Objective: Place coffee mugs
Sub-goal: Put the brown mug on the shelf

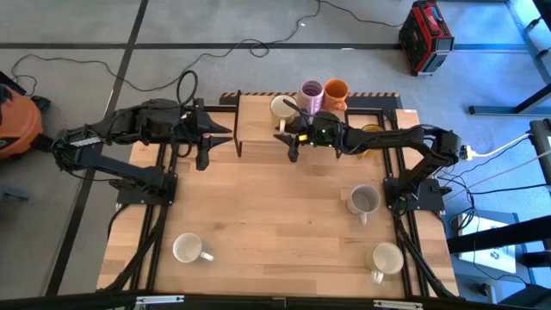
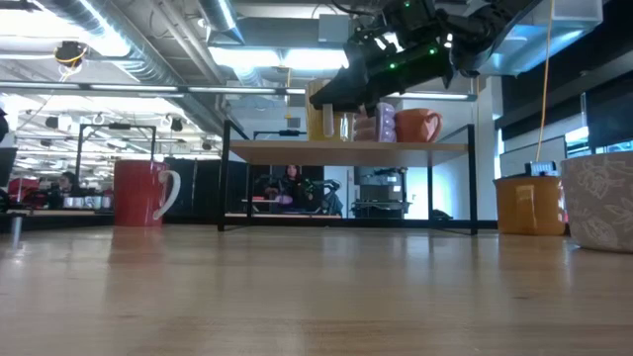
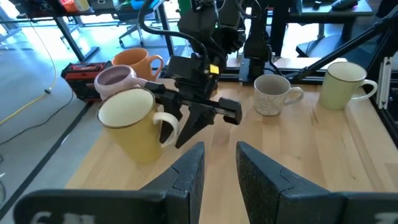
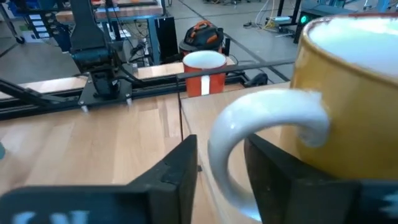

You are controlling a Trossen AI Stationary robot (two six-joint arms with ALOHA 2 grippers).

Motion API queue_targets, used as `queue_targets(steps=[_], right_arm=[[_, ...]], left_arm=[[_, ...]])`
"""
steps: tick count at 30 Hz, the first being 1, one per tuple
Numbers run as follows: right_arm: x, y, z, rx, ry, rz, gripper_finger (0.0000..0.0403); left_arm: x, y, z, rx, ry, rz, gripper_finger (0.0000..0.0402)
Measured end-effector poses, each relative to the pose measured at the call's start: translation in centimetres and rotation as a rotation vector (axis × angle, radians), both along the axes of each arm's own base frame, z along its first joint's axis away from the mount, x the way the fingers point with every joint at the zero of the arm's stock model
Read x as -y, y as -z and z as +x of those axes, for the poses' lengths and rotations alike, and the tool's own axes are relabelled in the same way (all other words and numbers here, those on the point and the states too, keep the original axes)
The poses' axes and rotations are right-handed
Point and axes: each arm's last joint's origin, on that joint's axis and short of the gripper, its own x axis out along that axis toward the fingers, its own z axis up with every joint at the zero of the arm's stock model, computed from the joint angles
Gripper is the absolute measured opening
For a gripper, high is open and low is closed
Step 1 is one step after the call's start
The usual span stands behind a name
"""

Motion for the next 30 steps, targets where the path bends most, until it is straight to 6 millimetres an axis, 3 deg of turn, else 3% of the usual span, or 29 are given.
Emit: queue_targets(steps=[5, 18, 25, 30], right_arm=[[-0.1, -0.5, -0.4, -0.01, 0.0, 0.004, 0.015], [-0.9, -2.4, -2.5, -0.066, 0.004, 0.054, 0.0151], [-1.9, -5.3, -5.4, -0.08, -0.003, 0.061, 0.0152], [-3.0, -7.9, -8.8, -0.08, -0.004, 0.061, 0.0152]], left_arm=[[0.0, 0.0, 0.0, 0.0, 0.0, 0.0, 0.0087], [0.0, 0.0, 0.0, -0.005, 0.008, 0.019, 0.0087], [0.0, 0.1, 0.4, -0.015, 0.009, 0.023, 0.0087], [-0.3, 1.2, 2.7, -0.066, -0.022, -0.001, 0.0087]])
